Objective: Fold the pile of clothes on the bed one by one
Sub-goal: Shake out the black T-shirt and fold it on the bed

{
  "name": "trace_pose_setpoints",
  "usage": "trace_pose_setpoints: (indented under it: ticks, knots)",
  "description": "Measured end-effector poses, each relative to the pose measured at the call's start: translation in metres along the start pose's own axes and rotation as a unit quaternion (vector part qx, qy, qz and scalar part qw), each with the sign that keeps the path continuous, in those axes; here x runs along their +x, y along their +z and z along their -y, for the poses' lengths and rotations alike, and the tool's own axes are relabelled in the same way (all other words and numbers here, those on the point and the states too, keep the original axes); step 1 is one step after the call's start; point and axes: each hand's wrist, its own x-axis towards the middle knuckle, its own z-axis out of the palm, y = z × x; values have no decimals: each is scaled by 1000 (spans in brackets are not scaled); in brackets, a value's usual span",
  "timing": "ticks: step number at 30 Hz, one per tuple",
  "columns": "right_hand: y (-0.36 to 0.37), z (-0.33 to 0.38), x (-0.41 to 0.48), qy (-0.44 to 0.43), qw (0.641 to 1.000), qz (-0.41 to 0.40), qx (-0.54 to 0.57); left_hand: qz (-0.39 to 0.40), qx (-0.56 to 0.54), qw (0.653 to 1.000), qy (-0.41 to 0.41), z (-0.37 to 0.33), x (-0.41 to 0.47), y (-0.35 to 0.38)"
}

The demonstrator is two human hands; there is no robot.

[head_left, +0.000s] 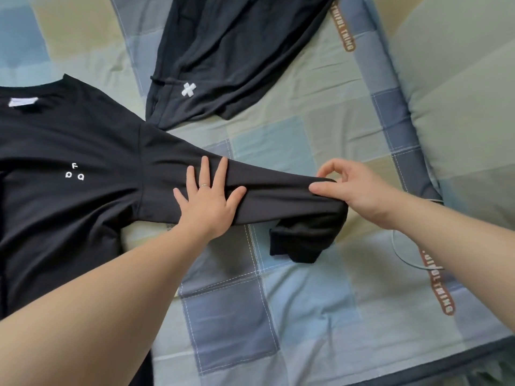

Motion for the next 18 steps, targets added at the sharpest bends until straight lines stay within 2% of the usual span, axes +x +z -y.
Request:
trace_pose_setpoints:
  ticks: [2, 3, 5, 7, 9, 11, 13, 16, 18]
  knots:
    - [-7, 0, -5, 23, 998, 46, 29, -3, -1, 1000, -3, -1, 0, 2]
    - [-11, -1, -6, 39, 996, 74, 10, -4, -1, 1000, -5, -1, -1, 3]
    - [-18, -3, -9, 66, 984, 129, -105, -4, 2, 1000, -7, -2, -3, 6]
    - [-29, -7, -12, 90, 953, 161, -241, 0, 9, 1000, -8, -4, -5, 9]
    - [-36, -8, -12, 110, 921, 174, -330, -1, 15, 1000, -15, -2, -7, 10]
    - [-47, -6, -15, 108, 895, 140, -409, 1, 10, 1000, -22, -8, -8, 10]
    - [-60, -4, -18, 71, 865, 54, -494, -5, 1, 1000, -22, -17, -9, 12]
    - [-79, -1, -25, -28, 818, -113, -563, -13, -7, 1000, -6, -40, -10, 17]
    - [-94, -7, -27, -126, 775, -195, -588, -18, -16, 1000, 12, -58, -11, 23]
